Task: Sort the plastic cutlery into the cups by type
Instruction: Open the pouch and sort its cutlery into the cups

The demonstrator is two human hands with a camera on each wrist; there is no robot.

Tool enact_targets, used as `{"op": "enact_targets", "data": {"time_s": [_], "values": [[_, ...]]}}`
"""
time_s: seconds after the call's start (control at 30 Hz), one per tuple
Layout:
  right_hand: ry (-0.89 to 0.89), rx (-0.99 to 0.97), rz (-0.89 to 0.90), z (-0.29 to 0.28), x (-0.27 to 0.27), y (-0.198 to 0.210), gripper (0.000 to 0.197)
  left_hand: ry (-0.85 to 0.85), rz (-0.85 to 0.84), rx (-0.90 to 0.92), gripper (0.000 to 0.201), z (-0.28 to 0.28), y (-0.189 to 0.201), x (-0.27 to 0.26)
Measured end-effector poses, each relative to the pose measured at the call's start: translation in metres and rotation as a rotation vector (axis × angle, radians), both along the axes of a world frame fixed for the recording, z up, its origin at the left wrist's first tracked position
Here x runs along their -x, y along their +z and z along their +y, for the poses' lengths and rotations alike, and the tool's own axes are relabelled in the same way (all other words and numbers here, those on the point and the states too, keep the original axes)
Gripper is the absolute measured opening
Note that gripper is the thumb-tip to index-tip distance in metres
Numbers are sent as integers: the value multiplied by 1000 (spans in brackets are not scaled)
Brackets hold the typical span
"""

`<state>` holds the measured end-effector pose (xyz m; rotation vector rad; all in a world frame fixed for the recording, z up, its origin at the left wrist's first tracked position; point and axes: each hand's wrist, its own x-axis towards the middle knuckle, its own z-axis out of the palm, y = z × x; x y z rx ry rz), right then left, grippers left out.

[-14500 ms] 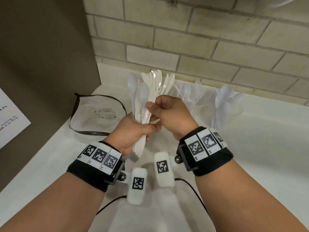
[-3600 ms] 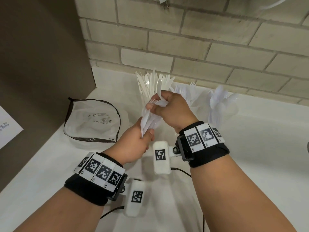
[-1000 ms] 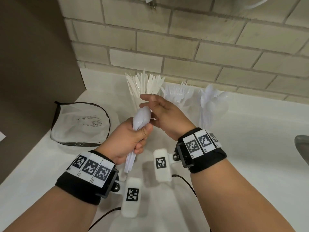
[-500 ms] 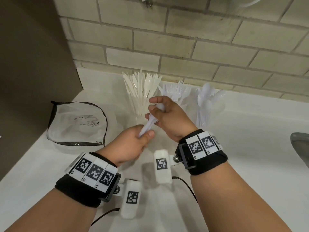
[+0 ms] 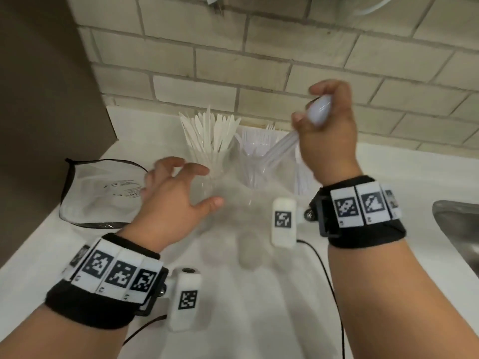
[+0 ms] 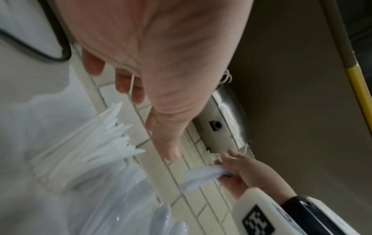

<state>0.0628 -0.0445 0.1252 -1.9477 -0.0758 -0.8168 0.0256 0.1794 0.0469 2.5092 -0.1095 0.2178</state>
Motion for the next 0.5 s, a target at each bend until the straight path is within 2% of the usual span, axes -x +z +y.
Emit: {"op": "enact_targets", "data": {"time_s": [0.1, 0.23, 0.33, 0.43, 0.5], "values": [[-221, 231, -221, -27, -11, 16, 37, 203, 88, -105, 58, 13, 2, -4], [-293, 318, -159, -53, -35, -2, 39, 295, 325, -155, 58, 21, -9, -8], [-313, 282, 23, -67, -49, -34, 39, 253, 453, -179, 58, 24, -18, -6], [-313, 313, 385, -76, -56, -66, 32, 206, 510, -212, 61, 23, -23, -5], [-282, 379, 583, -76, -56, -78, 37, 188, 511, -235, 65, 21, -25, -6]]}}
